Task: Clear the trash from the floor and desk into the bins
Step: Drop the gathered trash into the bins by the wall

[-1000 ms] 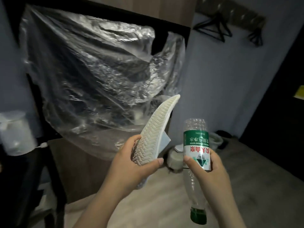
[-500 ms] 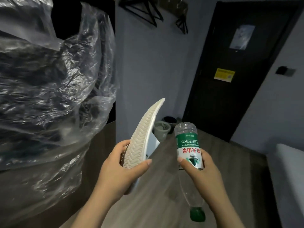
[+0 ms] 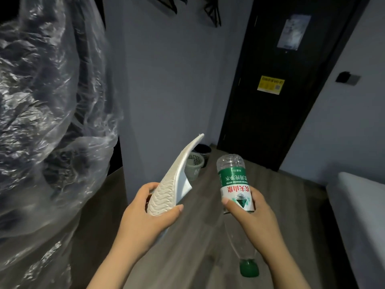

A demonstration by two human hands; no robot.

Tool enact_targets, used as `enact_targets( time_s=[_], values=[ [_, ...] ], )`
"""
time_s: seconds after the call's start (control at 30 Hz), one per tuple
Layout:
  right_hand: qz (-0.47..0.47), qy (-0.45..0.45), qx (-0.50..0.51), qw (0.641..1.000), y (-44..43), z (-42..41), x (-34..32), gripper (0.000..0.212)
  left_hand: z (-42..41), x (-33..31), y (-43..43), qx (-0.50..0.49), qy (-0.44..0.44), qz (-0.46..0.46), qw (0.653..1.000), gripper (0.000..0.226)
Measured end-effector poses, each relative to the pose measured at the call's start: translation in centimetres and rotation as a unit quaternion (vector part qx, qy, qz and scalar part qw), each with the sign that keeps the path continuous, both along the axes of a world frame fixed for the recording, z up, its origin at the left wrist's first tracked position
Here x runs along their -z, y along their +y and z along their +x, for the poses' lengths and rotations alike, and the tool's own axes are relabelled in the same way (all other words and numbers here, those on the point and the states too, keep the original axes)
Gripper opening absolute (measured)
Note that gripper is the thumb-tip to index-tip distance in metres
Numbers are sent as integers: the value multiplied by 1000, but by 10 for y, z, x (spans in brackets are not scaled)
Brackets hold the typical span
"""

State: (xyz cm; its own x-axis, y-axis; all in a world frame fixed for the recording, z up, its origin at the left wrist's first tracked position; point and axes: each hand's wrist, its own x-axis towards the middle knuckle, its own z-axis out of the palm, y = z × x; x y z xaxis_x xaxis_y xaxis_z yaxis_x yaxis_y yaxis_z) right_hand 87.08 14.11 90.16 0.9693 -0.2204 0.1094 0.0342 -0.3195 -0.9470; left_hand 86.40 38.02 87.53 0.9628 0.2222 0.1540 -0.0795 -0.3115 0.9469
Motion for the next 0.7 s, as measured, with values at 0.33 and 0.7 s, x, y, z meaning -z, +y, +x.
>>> enact_targets(
  time_s=[0.33,0.7],
  values=[
    [31,3,14,999,-36,189,13,46,197,3,-28,12,13,50,999,73],
    [4,67,39,997,-67,386,32,34,403,35,-46,14,44,38,998,65]
  ],
)
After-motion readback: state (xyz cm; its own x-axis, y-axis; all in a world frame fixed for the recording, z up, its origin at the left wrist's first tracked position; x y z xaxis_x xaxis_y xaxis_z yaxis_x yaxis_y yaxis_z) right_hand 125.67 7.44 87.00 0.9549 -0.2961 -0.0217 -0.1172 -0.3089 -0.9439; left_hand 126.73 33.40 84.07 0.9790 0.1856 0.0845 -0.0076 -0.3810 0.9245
